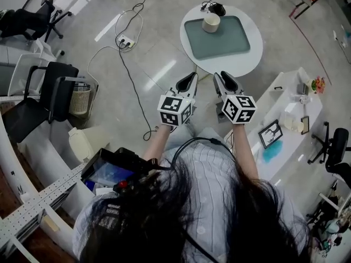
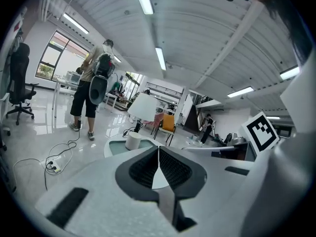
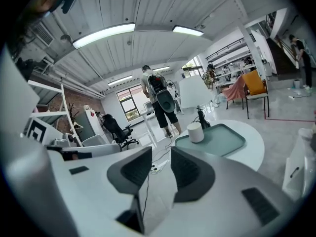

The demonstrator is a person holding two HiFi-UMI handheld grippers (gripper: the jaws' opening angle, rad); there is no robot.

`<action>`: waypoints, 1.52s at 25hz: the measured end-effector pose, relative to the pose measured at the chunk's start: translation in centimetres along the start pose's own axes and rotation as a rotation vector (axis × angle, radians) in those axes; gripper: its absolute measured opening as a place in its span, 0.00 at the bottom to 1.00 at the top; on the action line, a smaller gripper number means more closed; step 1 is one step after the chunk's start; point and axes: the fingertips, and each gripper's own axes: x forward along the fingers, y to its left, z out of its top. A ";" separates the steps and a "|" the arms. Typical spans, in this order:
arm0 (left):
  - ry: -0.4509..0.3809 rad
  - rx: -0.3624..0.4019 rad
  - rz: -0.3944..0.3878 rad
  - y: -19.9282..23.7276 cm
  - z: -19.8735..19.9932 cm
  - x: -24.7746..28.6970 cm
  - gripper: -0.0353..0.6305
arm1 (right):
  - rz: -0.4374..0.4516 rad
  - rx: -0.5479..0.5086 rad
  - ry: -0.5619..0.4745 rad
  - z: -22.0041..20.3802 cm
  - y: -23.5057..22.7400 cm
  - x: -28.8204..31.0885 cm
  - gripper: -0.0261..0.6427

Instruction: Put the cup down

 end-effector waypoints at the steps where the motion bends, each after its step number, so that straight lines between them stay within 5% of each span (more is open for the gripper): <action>1: 0.003 0.001 -0.006 -0.4 -0.1 0.1 0.08 | -0.001 0.013 -0.005 0.1 -0.2 -0.4 0.24; 22: 0.006 0.018 0.030 -12.8 -5.1 -4.6 0.08 | 0.022 0.080 -0.078 -3.3 -3.8 -15.8 0.20; 38: -0.065 0.035 0.100 -19.4 -8.6 -12.8 0.08 | 0.171 -0.005 -0.070 -7.5 2.7 -24.6 0.17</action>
